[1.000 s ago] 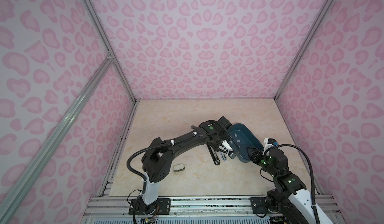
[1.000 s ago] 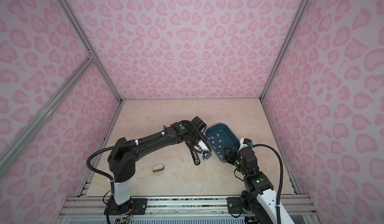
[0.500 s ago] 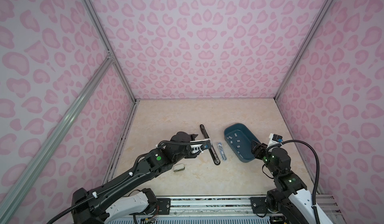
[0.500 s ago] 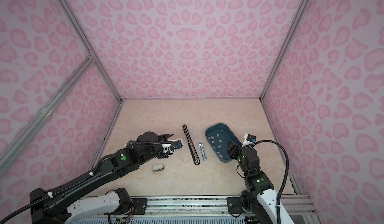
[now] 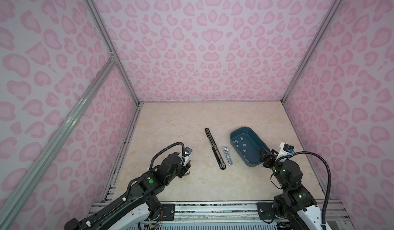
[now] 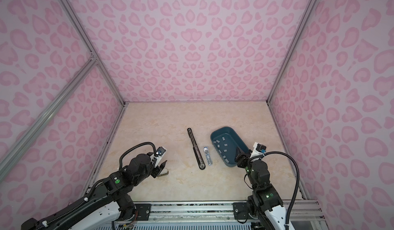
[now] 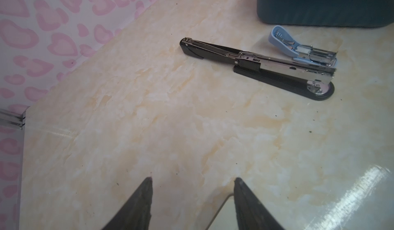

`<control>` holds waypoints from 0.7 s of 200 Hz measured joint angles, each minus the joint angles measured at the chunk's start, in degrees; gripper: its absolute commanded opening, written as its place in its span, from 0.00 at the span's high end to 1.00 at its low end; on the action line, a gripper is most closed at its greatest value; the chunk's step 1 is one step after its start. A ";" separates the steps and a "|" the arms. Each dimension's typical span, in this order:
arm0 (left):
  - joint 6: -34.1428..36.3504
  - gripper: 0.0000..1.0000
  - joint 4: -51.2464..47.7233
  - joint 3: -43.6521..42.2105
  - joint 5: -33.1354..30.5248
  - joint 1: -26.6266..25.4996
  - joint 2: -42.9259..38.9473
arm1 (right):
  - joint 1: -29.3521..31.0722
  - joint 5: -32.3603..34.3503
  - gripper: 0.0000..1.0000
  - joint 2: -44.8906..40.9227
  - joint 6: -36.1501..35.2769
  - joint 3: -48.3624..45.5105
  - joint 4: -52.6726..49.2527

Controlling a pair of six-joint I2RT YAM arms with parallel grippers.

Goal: Load the staples into the stapler

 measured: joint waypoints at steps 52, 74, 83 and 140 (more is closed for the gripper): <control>0.70 0.45 -0.92 2.16 0.02 0.00 13.20 | 0.00 0.28 0.21 1.68 -0.37 -0.20 -0.02; 0.90 0.45 -1.09 3.13 1.18 0.00 15.50 | 0.00 0.24 0.21 3.50 -0.42 -0.17 0.17; 1.05 0.45 -1.07 3.43 2.16 0.00 15.74 | 0.00 0.24 0.21 3.96 -0.42 -0.17 0.48; 0.94 0.34 1.03 4.92 3.69 0.13 7.32 | 4.87 -9.62 0.22 7.67 -2.60 -0.04 7.54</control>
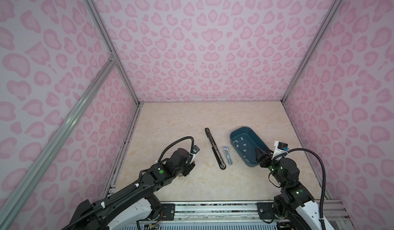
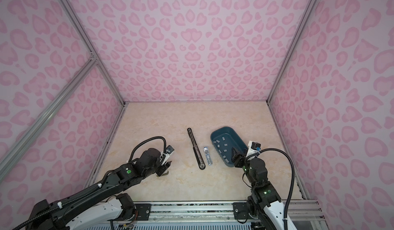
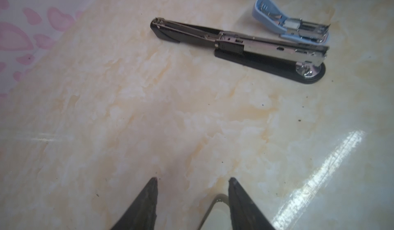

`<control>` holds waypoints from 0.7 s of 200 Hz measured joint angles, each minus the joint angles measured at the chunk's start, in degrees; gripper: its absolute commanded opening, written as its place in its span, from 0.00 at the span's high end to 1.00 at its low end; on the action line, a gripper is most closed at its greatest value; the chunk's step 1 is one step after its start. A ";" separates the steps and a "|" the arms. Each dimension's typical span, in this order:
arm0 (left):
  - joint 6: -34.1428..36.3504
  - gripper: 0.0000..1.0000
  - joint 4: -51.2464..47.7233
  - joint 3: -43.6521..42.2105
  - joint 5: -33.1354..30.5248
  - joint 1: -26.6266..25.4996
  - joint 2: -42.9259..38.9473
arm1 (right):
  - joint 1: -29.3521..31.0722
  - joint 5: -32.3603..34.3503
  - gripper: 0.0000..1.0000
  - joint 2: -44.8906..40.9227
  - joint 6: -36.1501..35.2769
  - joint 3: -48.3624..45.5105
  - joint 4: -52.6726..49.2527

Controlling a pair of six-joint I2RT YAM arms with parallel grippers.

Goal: Load the staples into the stapler

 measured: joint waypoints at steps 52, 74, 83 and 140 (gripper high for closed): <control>-15.10 0.13 5.90 -0.52 -9.77 2.99 -9.77 | 37.33 0.87 0.15 11.08 -13.99 0.09 16.65; -21.46 0.02 5.40 -1.46 -11.54 3.08 -12.44 | 45.77 1.88 0.15 24.24 -19.96 3.23 22.77; -23.74 0.02 5.46 -3.04 -11.98 3.13 -14.21 | 47.10 2.14 0.17 30.97 -21.53 7.02 23.63; -35.89 0.02 2.36 -14.62 -18.36 3.15 -31.12 | 47.65 -0.28 0.17 67.25 -27.87 30.21 22.73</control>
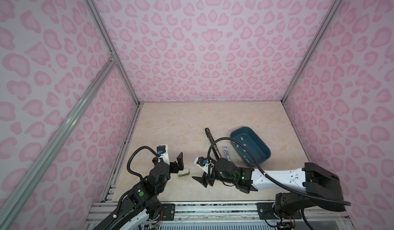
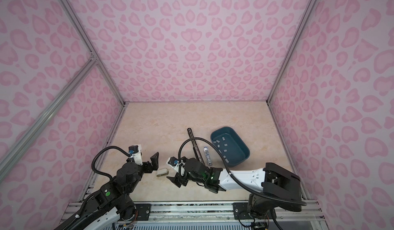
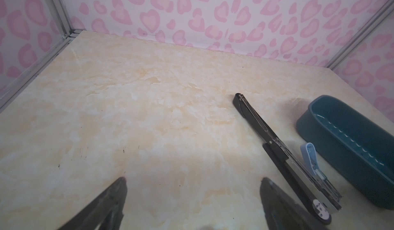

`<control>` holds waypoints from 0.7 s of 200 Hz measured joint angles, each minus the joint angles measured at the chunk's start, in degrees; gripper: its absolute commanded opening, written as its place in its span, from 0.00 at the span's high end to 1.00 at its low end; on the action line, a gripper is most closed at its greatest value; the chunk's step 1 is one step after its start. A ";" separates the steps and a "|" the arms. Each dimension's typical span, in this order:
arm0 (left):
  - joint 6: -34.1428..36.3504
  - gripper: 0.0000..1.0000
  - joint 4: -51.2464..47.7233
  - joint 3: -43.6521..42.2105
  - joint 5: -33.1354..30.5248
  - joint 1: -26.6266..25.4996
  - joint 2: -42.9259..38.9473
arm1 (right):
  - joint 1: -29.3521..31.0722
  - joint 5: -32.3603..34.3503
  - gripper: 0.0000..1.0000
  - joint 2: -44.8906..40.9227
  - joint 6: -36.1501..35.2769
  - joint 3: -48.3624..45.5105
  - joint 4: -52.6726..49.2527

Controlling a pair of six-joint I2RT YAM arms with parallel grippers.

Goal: Load the staples into the stapler

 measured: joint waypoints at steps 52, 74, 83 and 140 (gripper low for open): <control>-4.94 0.02 -7.87 -2.47 -8.07 0.00 -17.18 | -4.02 -8.22 0.15 15.06 -1.55 9.18 -0.68; -5.97 0.02 -11.96 -2.21 -10.40 0.04 -18.56 | -4.48 -10.47 0.16 19.17 -1.79 11.93 -0.66; -6.05 0.02 -12.85 -2.03 -10.91 0.04 -18.67 | -4.44 -11.17 0.18 20.76 -1.84 12.83 -0.74; -6.43 0.02 -13.38 -1.86 -9.25 0.09 -18.01 | -4.28 -13.44 0.37 26.16 -1.84 16.02 -2.36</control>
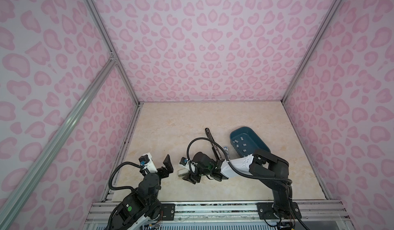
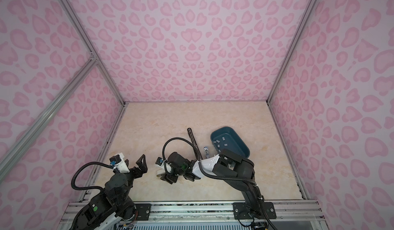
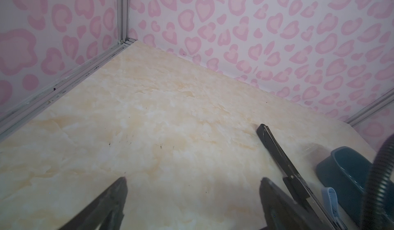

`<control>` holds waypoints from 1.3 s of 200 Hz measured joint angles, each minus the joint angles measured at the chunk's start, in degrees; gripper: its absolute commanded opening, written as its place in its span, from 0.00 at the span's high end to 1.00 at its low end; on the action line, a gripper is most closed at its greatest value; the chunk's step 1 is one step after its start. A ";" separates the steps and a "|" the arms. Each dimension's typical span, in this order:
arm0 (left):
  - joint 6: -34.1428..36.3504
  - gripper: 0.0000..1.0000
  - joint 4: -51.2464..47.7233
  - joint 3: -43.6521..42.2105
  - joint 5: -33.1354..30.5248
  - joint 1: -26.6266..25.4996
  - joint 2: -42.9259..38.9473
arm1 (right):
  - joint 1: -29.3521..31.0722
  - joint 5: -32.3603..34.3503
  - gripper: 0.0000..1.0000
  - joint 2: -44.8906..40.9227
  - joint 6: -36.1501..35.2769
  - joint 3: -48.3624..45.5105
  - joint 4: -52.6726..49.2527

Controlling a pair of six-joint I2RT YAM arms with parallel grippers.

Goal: Load the staples into the stapler

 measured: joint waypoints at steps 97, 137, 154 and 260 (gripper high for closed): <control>-0.17 0.02 0.04 0.00 3.54 0.00 -0.63 | 0.52 -0.31 0.74 0.76 -0.20 -0.98 1.46; 0.83 0.02 1.07 0.55 6.36 0.00 3.67 | 0.52 0.24 0.76 -2.84 0.07 -6.16 2.62; 2.16 0.02 2.12 1.55 8.17 0.00 7.82 | 0.52 1.16 0.77 -5.81 0.72 -10.47 3.72; 14.40 0.01 18.51 7.10 35.50 -0.11 43.25 | 0.59 7.96 0.54 -15.85 5.53 -28.02 14.14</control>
